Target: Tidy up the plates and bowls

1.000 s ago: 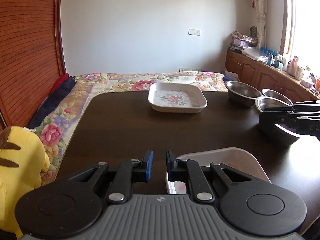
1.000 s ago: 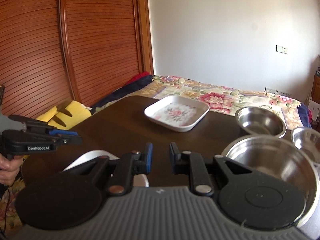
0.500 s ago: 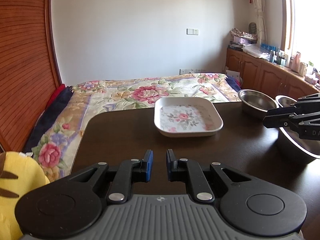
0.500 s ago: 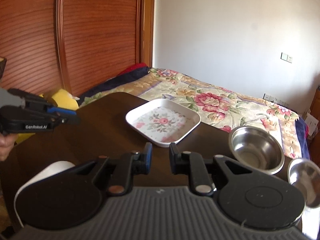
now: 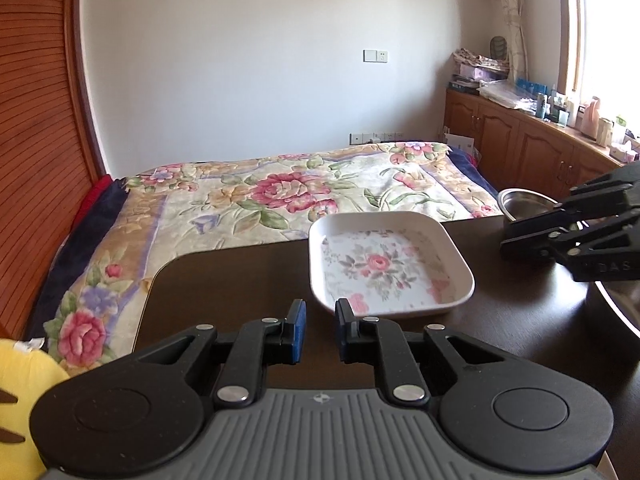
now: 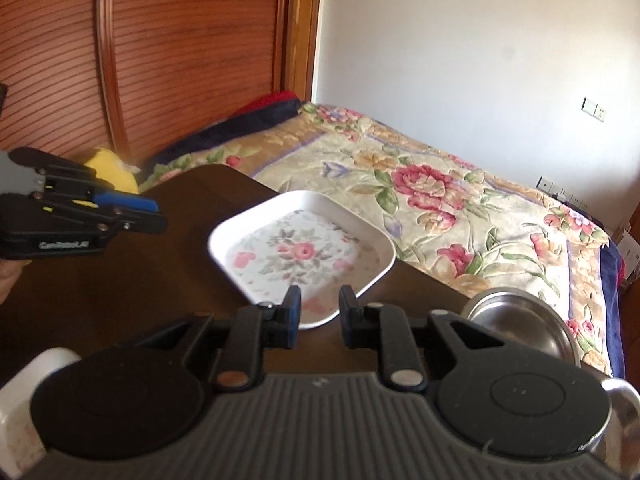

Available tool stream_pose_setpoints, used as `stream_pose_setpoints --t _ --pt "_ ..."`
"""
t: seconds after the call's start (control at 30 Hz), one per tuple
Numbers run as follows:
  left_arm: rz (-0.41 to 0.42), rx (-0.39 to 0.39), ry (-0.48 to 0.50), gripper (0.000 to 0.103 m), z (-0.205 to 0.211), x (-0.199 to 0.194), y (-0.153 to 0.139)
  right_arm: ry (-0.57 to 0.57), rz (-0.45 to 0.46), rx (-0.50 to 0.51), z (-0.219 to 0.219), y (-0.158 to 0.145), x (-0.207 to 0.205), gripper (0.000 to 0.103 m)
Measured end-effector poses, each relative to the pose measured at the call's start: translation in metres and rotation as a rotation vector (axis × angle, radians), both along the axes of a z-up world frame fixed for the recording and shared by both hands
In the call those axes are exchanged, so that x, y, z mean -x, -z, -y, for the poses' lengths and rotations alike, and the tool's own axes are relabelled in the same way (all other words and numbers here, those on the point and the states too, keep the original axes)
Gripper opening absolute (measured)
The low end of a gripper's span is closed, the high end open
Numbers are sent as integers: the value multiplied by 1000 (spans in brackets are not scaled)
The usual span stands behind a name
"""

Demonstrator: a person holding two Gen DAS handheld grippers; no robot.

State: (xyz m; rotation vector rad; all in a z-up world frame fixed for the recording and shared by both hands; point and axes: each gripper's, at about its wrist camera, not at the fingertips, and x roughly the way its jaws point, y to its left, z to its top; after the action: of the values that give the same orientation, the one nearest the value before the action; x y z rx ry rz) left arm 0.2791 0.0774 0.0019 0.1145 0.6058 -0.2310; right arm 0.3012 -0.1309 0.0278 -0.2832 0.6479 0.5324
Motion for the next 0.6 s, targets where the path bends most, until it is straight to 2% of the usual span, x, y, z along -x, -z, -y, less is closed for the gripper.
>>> stream_pose_setpoints --t 0.17,0.2,0.23,0.27,0.5,0.6 --pt "-9 -24 23 18 6 -20 5 23 -60 28 0 7 -31 24" --pt "-11 -27 28 19 8 -23 6 24 -69 32 1 8 -36 29" --pt "-13 -29 33 19 9 -26 7 24 -76 36 1 8 -39 40" --pt "-15 -30 36 22 9 -30 8 22 -83 37 0 9 -43 44" --pt "-41 -14 41 33 10 -55 17 13 -144 51 -4 20 -62 45" --pt "-52 -16 46 33 10 -64 22 19 -177 51 -5 26 -71 44"
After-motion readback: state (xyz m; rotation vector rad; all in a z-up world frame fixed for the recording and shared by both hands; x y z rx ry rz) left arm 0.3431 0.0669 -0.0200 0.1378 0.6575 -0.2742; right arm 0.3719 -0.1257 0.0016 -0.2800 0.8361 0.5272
